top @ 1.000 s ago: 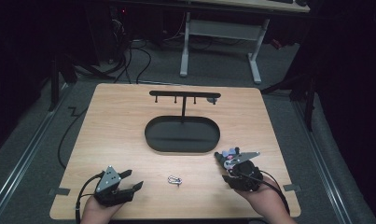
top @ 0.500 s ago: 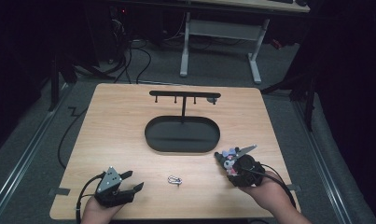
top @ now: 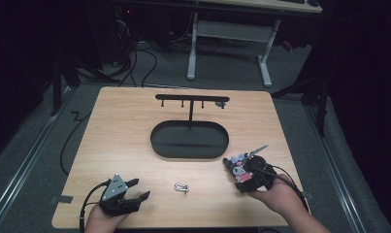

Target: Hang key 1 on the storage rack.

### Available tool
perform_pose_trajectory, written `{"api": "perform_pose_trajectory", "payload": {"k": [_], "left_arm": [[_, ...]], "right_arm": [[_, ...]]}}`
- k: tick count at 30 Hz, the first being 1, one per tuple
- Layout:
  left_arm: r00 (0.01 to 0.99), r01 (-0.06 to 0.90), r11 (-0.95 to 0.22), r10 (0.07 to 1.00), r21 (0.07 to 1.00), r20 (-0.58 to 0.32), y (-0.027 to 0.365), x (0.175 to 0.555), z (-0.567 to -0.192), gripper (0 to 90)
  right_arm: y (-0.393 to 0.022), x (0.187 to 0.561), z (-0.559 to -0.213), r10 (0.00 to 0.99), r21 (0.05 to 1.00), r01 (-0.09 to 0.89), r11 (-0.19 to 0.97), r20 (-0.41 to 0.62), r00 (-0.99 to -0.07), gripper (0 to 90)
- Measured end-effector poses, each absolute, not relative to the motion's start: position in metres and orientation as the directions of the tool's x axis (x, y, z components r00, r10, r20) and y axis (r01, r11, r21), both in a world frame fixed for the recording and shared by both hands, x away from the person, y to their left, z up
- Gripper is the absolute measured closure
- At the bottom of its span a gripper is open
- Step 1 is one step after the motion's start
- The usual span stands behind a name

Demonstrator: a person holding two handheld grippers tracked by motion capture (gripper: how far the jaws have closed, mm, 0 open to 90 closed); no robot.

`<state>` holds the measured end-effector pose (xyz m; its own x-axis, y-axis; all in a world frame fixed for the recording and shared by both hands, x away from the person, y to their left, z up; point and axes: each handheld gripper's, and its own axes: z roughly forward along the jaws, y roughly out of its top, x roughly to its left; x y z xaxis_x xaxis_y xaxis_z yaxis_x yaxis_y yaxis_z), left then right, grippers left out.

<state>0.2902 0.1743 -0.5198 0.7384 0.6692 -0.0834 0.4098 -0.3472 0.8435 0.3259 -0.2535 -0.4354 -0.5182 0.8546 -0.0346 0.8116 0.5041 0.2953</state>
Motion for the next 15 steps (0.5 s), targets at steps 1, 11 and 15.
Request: {"api": "perform_pose_trajectory", "payload": {"k": [1, 11, 15], "left_arm": [[0.738, 0.41, -0.345, 0.669, 0.844, -0.084, 0.174, 0.29, -0.52, 37.1], [0.744, 0.406, -0.353, 0.664, 0.843, -0.081, 0.173, 0.29, -0.521, 37.1], [0.745, 0.407, -0.353, 0.663, 0.843, -0.082, 0.173, 0.29, -0.521, 37.1]], "right_arm": [[-0.254, 0.327, -0.437, 0.855, 0.291, 0.812, 0.506, -0.046, -0.516, 22.1], [-0.263, 0.34, -0.466, 0.893, 0.253, 0.861, 0.44, -0.025, -0.449, 21.0], [-0.264, 0.345, -0.475, 0.905, 0.244, 0.876, 0.416, -0.022, -0.424, 22.0]]}}
